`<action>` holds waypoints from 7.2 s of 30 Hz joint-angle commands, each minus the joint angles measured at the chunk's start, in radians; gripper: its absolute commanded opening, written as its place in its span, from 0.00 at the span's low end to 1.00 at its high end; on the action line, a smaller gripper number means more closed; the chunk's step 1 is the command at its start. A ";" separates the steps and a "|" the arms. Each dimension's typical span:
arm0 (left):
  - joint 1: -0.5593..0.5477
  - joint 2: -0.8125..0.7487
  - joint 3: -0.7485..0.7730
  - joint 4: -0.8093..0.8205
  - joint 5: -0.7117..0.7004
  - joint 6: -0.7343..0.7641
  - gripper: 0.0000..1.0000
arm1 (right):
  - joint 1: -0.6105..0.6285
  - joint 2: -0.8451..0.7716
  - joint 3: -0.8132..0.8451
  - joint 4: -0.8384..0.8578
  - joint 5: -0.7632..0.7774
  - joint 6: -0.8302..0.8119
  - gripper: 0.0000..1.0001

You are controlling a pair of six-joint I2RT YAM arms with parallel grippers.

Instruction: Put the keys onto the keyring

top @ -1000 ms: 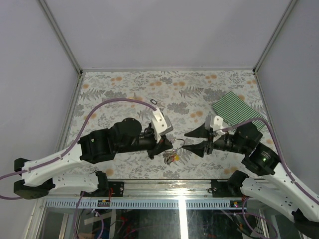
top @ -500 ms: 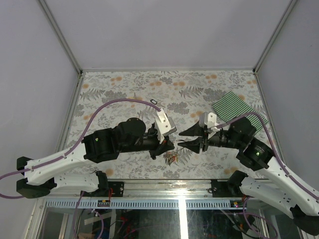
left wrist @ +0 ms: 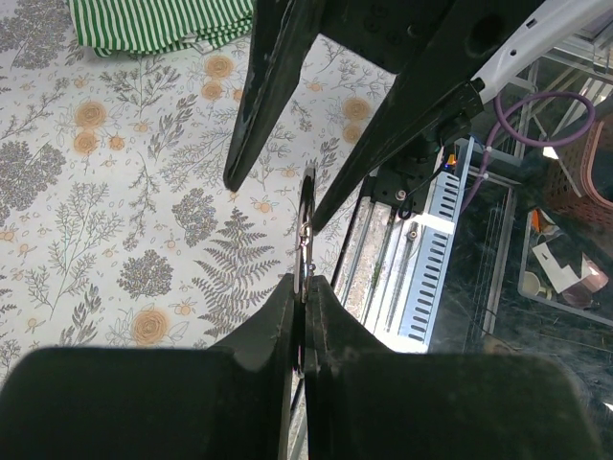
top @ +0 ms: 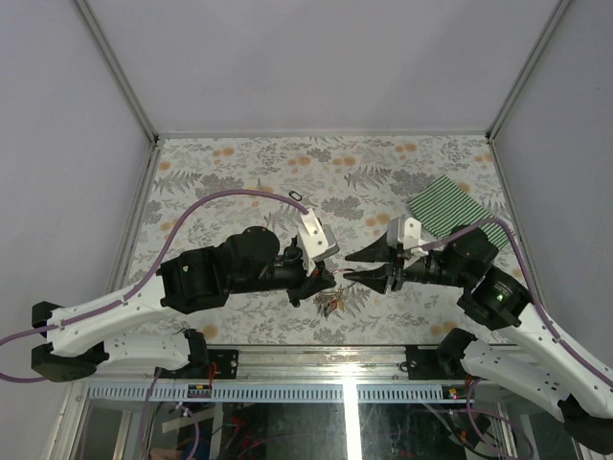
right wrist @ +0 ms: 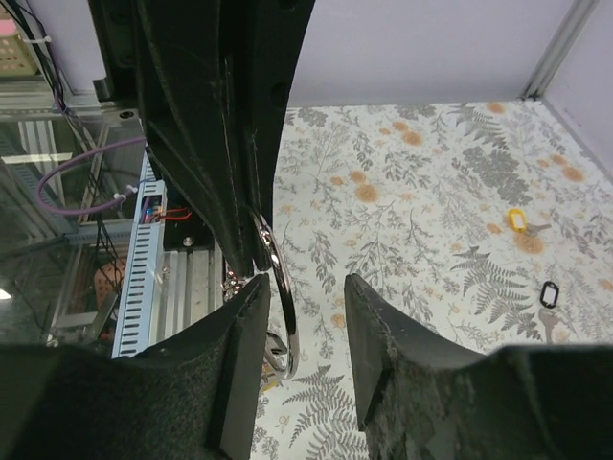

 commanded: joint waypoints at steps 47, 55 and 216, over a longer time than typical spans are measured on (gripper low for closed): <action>-0.012 -0.166 -0.271 0.627 -0.514 0.173 0.61 | 0.004 0.278 0.764 -0.643 0.490 0.207 0.00; -0.022 -0.152 -0.284 0.693 -0.497 0.181 0.60 | 0.003 0.294 0.780 -0.639 0.485 0.216 0.00; -0.043 -0.064 -0.255 0.692 -0.466 0.188 0.33 | 0.003 0.272 0.746 -0.587 0.462 0.244 0.00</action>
